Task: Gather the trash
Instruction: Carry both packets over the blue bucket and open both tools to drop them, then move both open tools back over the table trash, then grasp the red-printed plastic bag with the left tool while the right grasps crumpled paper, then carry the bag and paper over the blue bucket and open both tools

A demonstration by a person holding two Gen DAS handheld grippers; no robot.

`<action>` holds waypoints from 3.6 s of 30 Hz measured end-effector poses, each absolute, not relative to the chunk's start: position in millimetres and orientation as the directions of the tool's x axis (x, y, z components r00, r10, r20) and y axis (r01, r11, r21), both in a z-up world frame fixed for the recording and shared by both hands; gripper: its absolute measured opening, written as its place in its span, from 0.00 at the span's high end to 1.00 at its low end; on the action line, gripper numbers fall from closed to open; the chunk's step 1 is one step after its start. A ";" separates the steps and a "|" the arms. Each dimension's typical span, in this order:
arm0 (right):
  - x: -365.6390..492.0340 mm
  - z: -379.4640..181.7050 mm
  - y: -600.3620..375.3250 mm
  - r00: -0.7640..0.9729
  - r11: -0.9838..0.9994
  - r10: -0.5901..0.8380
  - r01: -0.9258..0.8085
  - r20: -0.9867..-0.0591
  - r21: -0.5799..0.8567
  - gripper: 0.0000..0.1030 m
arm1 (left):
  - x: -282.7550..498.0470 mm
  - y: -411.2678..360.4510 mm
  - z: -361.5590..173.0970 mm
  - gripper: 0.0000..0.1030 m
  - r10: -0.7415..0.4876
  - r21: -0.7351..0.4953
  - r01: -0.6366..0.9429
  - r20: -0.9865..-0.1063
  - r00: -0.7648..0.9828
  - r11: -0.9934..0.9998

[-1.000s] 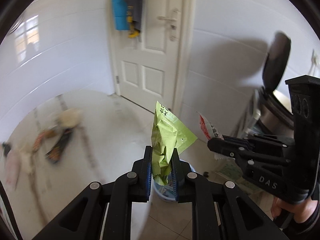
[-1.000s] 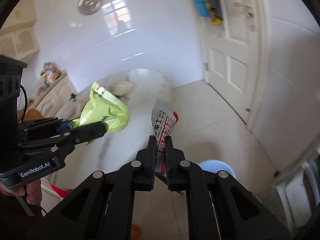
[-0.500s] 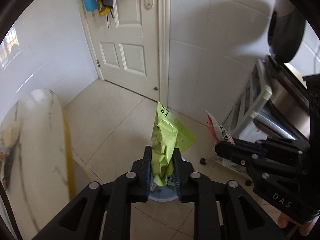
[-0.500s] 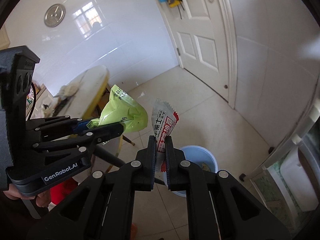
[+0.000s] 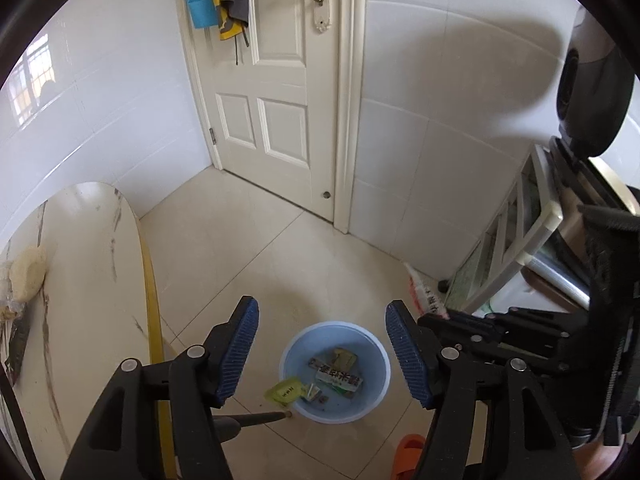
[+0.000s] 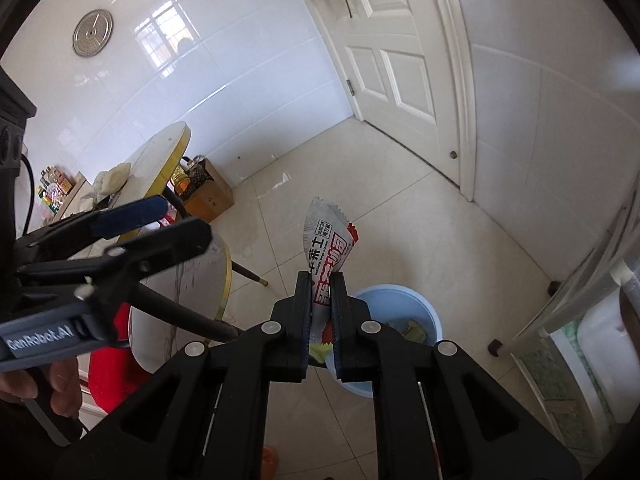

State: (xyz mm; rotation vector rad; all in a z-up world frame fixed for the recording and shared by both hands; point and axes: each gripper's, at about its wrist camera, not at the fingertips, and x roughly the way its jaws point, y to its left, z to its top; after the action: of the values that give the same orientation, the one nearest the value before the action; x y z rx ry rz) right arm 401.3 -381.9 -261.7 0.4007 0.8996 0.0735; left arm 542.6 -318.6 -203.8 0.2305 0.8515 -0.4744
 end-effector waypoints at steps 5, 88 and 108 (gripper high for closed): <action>401.2 -266.5 -381.4 0.612 0.924 0.230 0.106 -0.757 0.366 0.91 | 529.7 -309.9 -194.3 0.40 -0.316 0.012 0.492 -0.753 0.578 0.871; 479.7 -128.7 -71.7 0.595 0.908 0.399 -0.364 -0.697 0.208 0.83 | 419.6 20.0 -87.8 0.51 -0.165 -0.014 0.206 -0.651 0.741 0.979; 380.6 -215.4 -373.8 0.615 0.957 0.153 0.103 -0.774 0.271 0.82 | 480.9 -302.0 -195.3 0.46 -0.307 -0.010 0.532 -0.826 0.473 0.847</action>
State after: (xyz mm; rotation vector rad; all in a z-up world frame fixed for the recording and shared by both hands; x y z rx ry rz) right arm 380.6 -373.8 -215.4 0.3033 0.9118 0.0290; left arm 480.9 -302.0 -195.3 0.2632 0.9480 -0.5201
